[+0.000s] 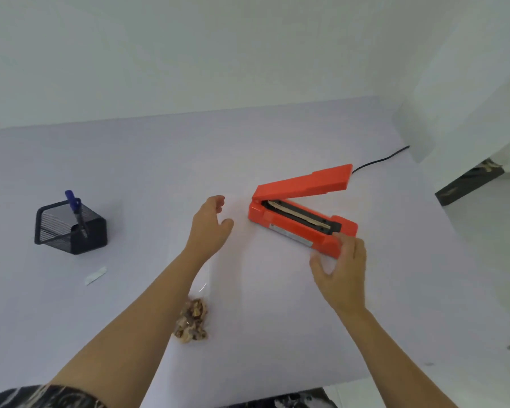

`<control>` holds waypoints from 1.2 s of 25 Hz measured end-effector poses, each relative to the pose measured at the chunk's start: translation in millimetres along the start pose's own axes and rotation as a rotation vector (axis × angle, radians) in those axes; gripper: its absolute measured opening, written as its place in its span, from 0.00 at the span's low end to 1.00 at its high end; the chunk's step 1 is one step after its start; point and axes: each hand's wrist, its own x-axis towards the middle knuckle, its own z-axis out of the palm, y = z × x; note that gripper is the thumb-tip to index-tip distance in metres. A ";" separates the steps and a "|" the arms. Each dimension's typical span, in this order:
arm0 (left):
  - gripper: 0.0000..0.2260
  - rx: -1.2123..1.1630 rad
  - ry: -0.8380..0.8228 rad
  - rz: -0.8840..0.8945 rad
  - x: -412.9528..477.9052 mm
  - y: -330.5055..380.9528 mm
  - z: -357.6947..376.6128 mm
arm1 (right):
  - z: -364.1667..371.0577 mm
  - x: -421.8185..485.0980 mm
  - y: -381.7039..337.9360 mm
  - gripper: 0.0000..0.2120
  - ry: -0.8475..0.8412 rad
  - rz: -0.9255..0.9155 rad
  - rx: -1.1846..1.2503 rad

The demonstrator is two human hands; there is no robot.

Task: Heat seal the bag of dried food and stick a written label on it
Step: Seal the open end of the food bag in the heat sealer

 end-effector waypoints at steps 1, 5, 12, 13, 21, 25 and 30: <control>0.22 0.030 0.039 -0.007 -6.3 -13.4 -11.6 | 13.9 -10.9 -13.6 0.20 -0.104 -0.028 0.072; 0.24 0.117 0.161 -0.199 -35.6 -70.8 -42.3 | 82.2 -26.6 -65.9 0.17 -0.549 0.058 0.205; 0.30 0.106 0.172 -0.480 -53.6 -102.9 -32.9 | 145.6 -20.8 -111.8 0.23 -0.672 0.295 0.203; 0.29 0.063 0.184 -0.495 -53.4 -102.2 -32.0 | 148.4 -19.4 -113.8 0.23 -0.671 0.310 0.188; 0.08 -0.414 0.044 -0.457 -56.6 -108.1 -41.5 | 144.0 -14.8 -106.4 0.04 -0.651 0.479 0.401; 0.04 -0.420 -0.130 -0.315 -54.2 -92.1 -37.0 | 121.9 -16.9 -81.2 0.03 -0.621 0.517 0.491; 0.07 -0.471 -0.275 -0.260 -54.8 -53.6 -3.5 | 76.4 -15.7 -47.0 0.05 -0.515 0.531 0.535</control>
